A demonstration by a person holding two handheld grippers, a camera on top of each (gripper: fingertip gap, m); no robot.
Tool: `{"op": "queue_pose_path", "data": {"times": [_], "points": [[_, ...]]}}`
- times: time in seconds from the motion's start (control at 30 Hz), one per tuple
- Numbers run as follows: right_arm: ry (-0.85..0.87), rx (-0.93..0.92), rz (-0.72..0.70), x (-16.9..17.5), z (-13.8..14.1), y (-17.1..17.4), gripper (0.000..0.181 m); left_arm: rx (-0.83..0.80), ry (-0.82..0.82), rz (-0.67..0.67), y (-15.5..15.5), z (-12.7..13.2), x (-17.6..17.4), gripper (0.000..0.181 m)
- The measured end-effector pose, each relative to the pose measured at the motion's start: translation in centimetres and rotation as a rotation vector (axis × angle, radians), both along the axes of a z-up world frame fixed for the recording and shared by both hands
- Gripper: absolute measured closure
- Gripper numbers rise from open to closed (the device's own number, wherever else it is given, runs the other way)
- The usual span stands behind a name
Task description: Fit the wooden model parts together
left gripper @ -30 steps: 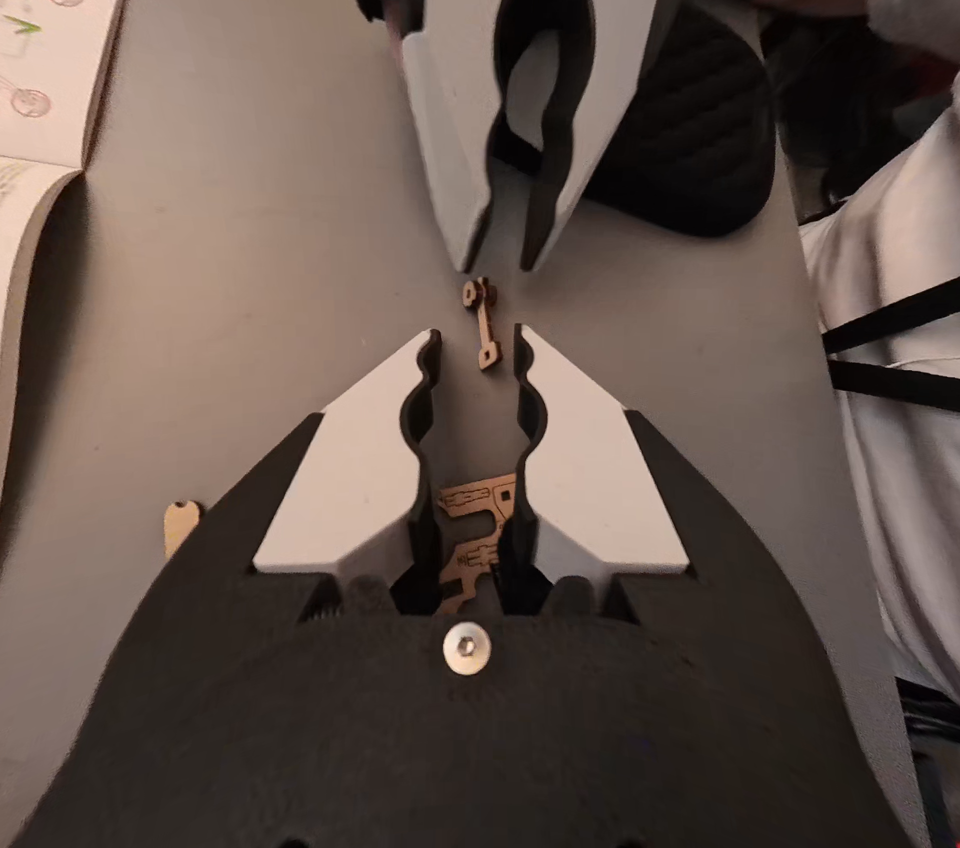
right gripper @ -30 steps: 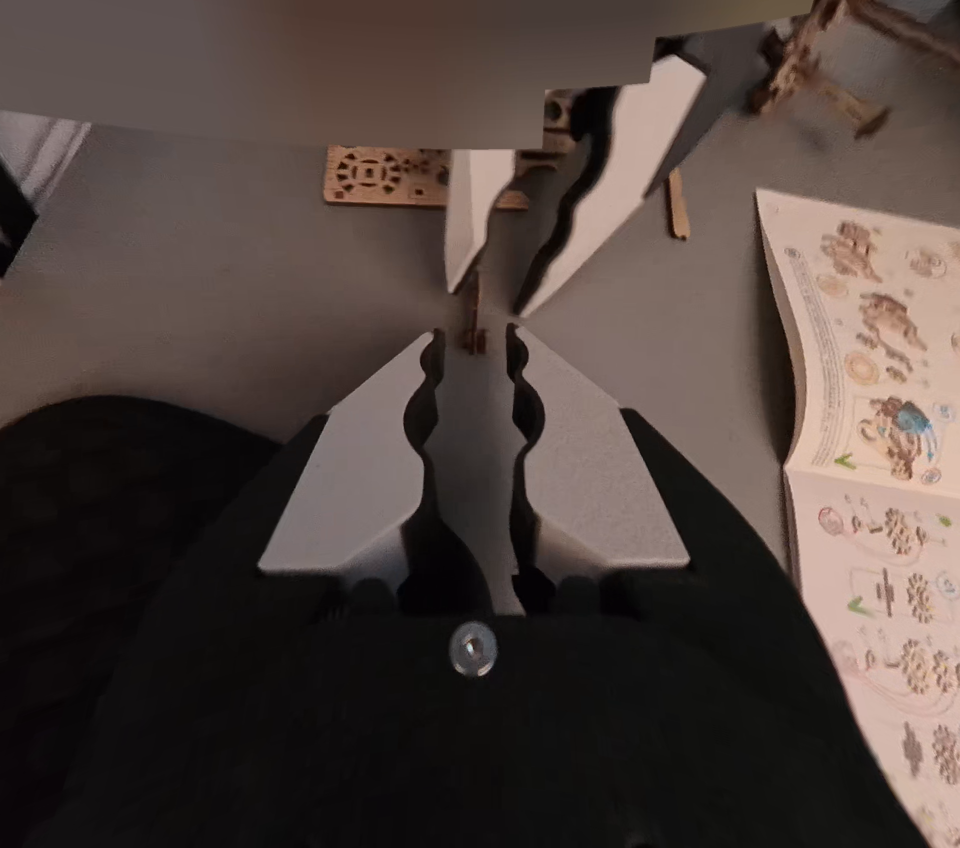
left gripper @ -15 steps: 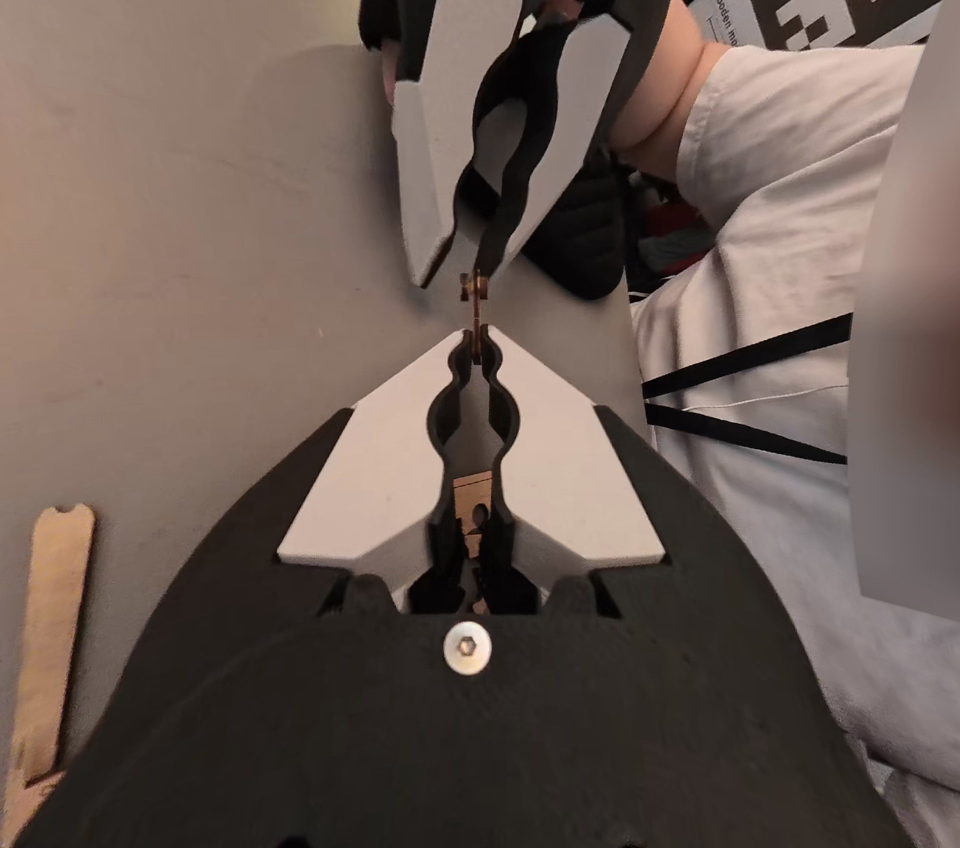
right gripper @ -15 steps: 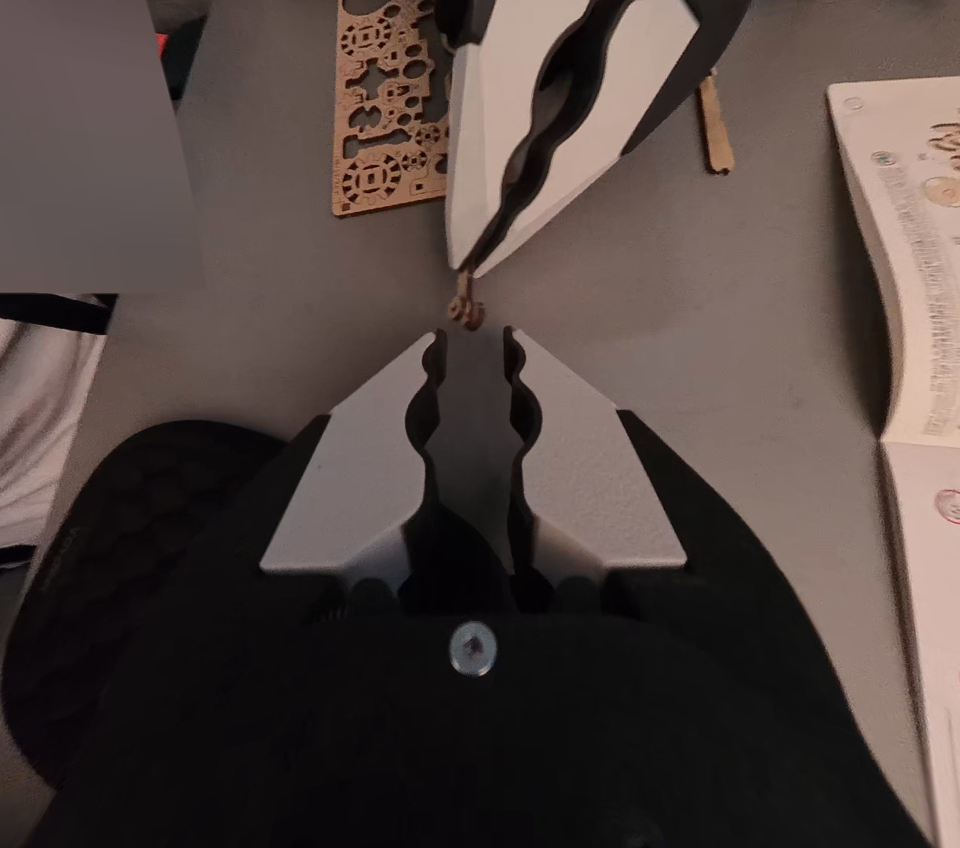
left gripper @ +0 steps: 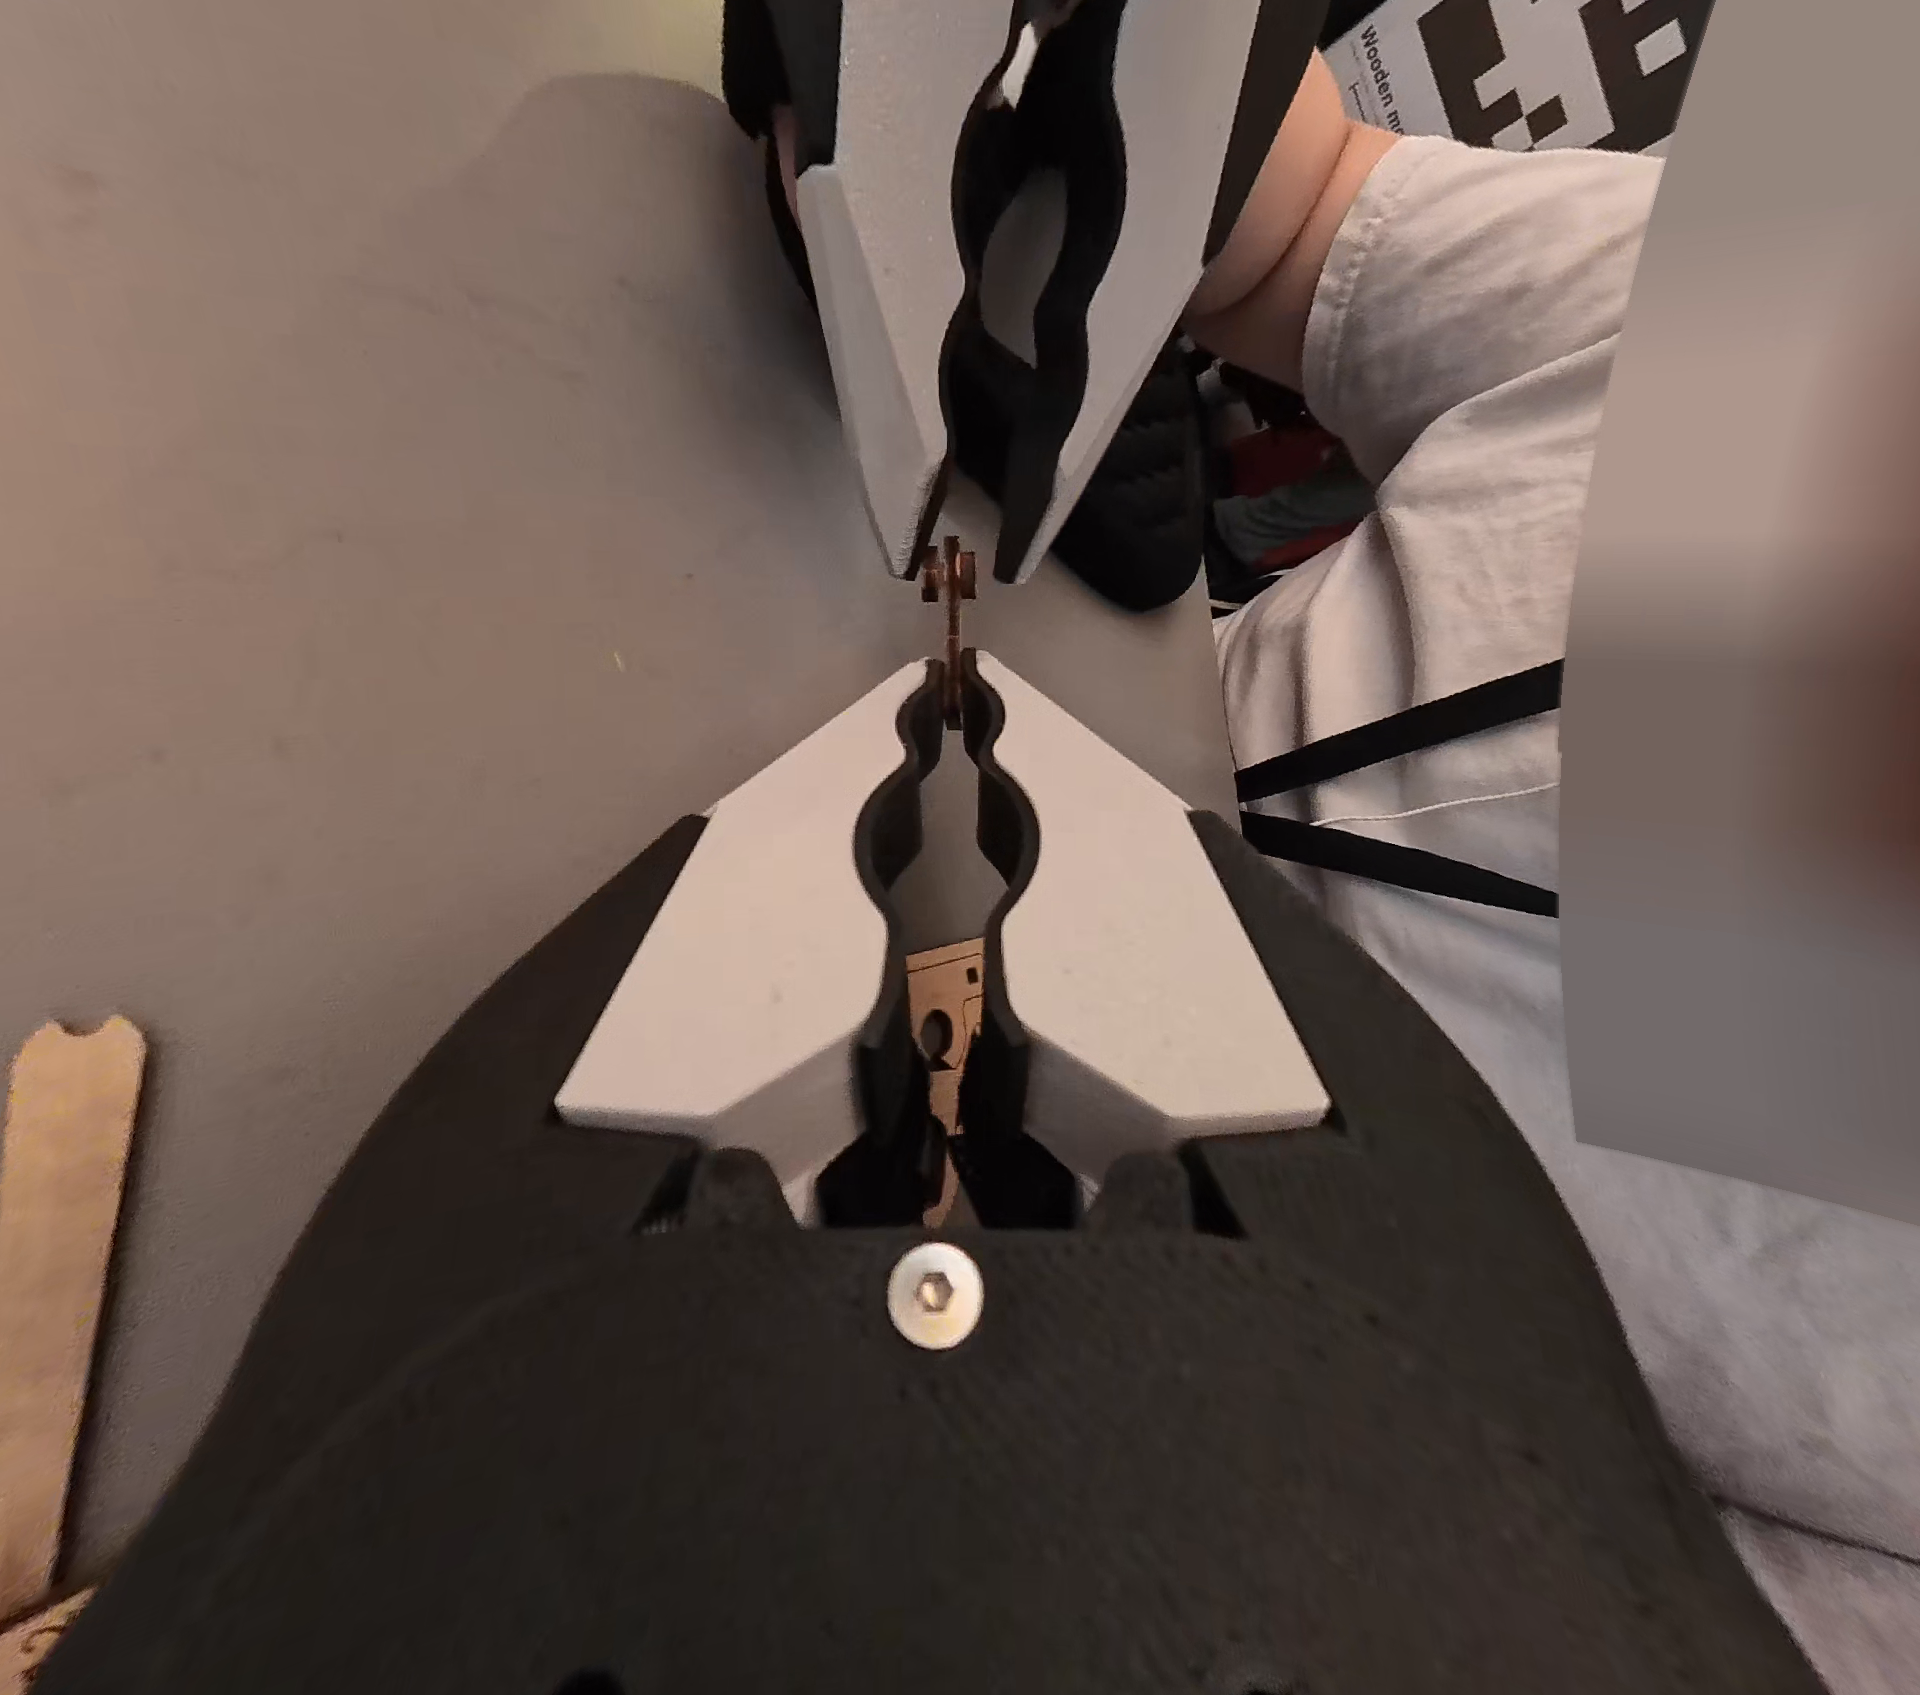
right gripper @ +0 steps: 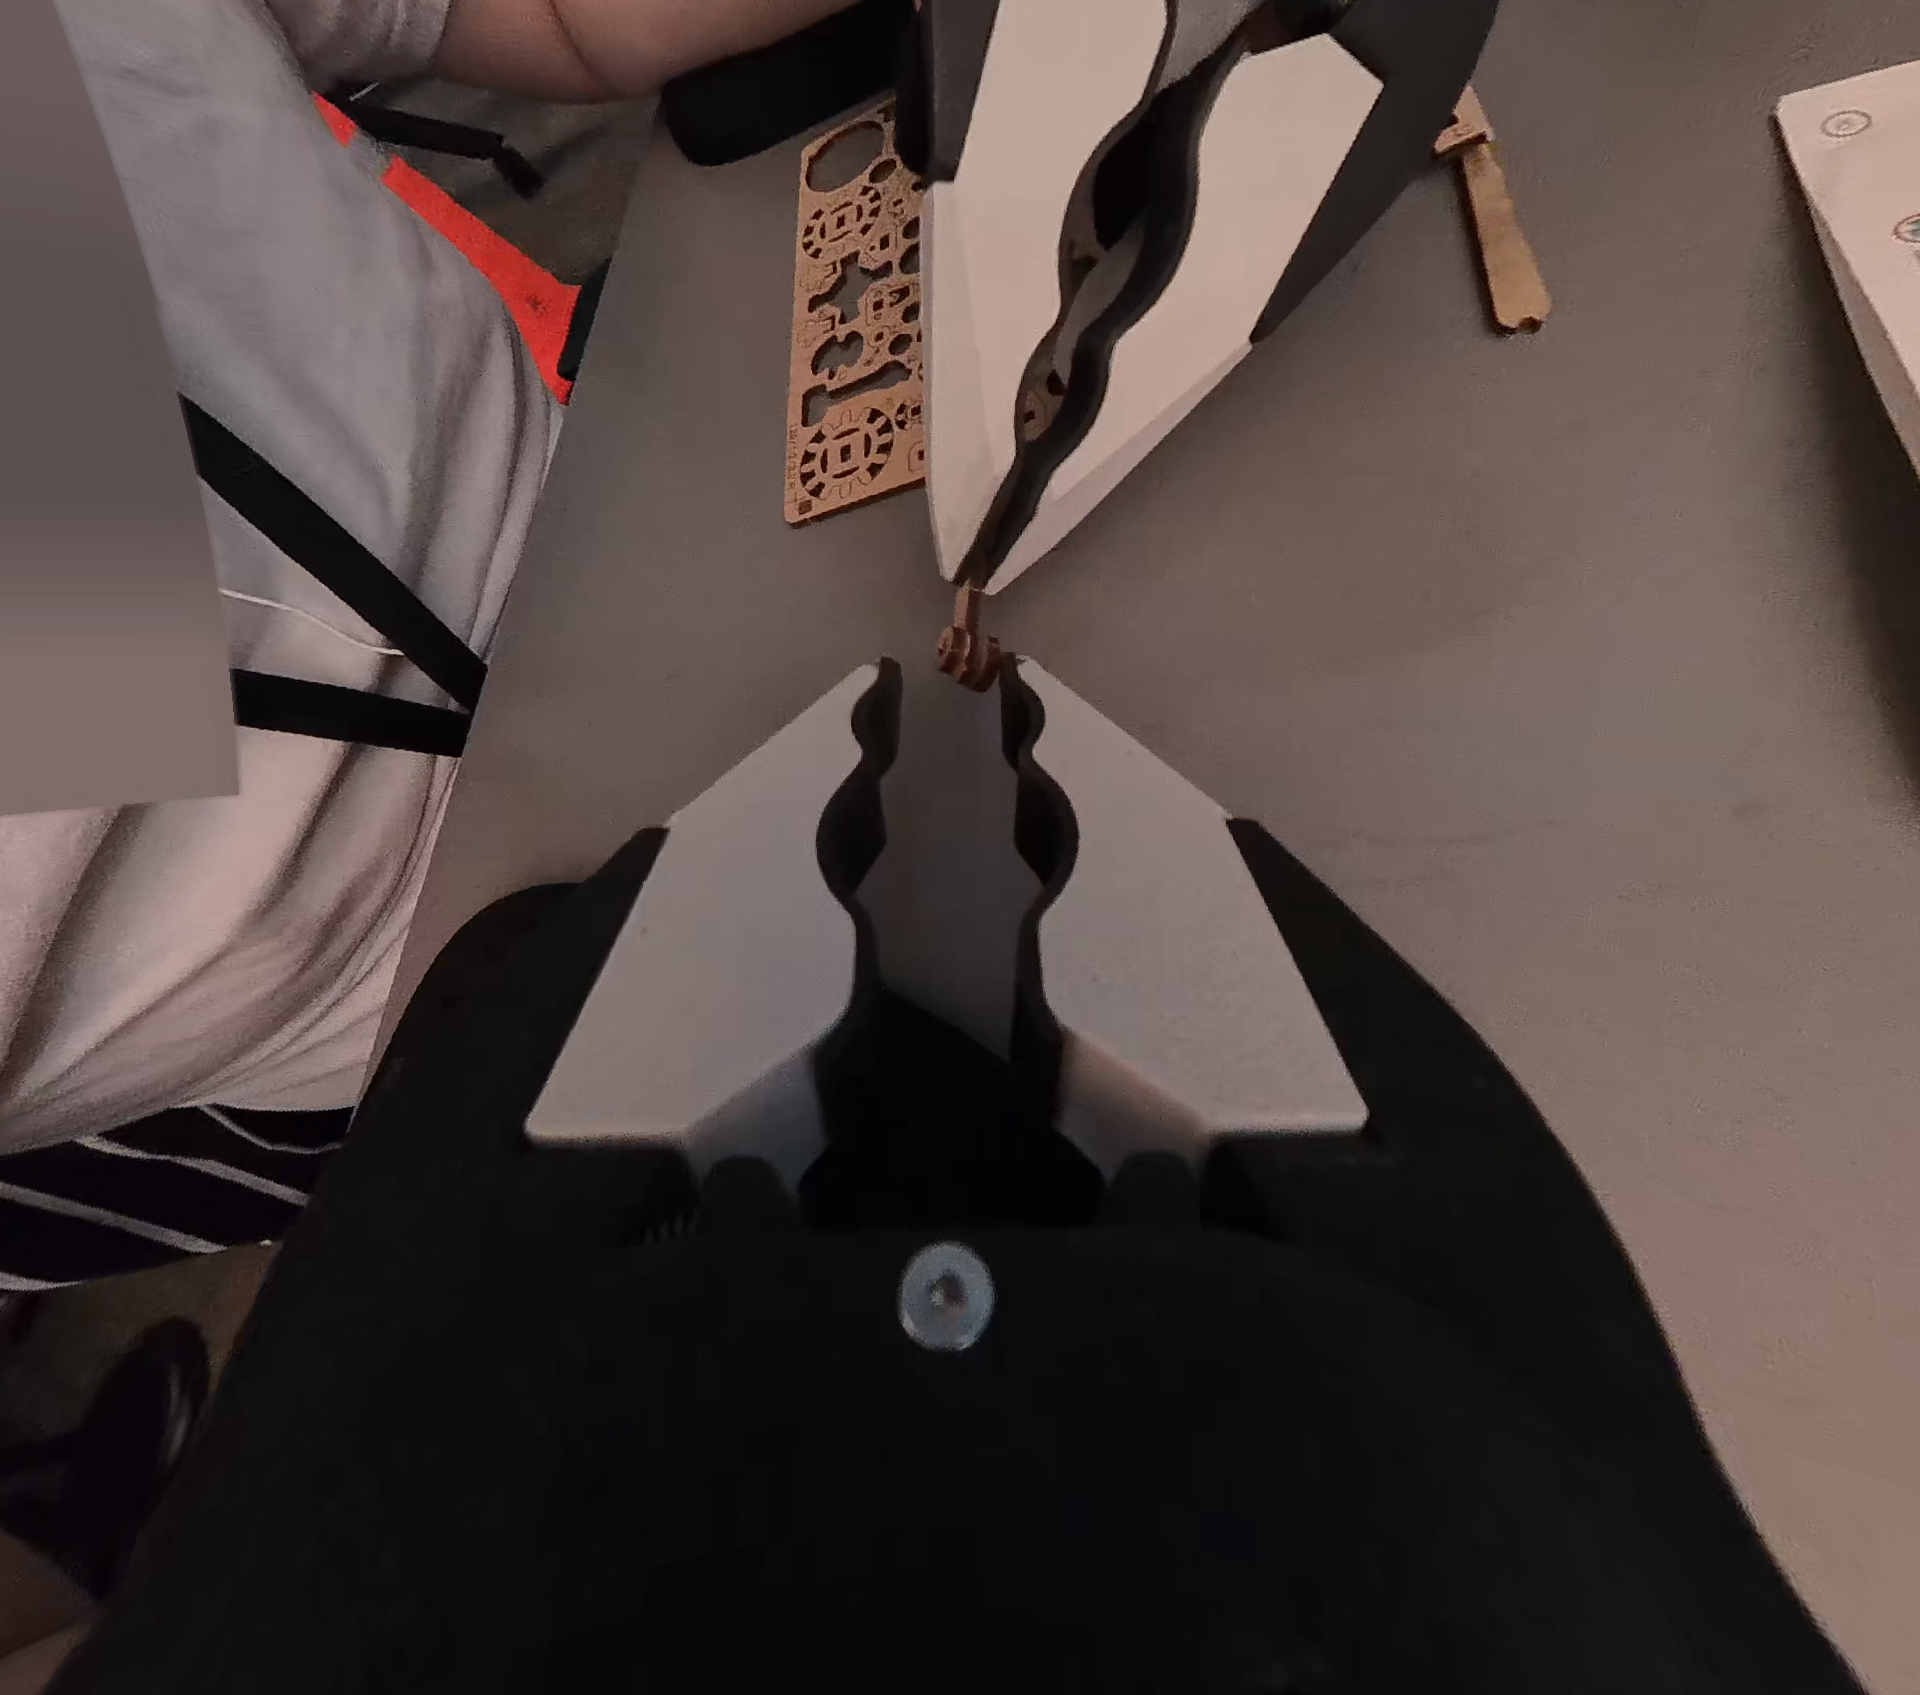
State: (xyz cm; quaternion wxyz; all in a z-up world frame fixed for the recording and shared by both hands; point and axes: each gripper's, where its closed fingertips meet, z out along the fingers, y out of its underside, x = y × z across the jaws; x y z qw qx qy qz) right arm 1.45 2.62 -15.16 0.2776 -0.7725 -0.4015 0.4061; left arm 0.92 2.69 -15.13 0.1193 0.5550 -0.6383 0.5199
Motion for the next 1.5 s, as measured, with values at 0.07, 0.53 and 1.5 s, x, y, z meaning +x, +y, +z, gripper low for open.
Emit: {"op": "queue_pose_path", "data": {"times": [0.07,0.53,1.5], "points": [[-0.006,0.007,0.005,-0.1,0.0,0.0,0.165,-0.005,-0.002,-0.006,-0.1,0.1,0.0,0.181],[-0.717,0.955,0.027,2.5,-1.9,4.2,0.170,0.405,-0.176,0.095,3.4,-0.9,1.4,0.163],[-0.566,0.219,-0.086,1.8,-1.6,2.7,0.181,0.648,-0.231,0.056,3.1,-2.0,1.5,0.175]]}}
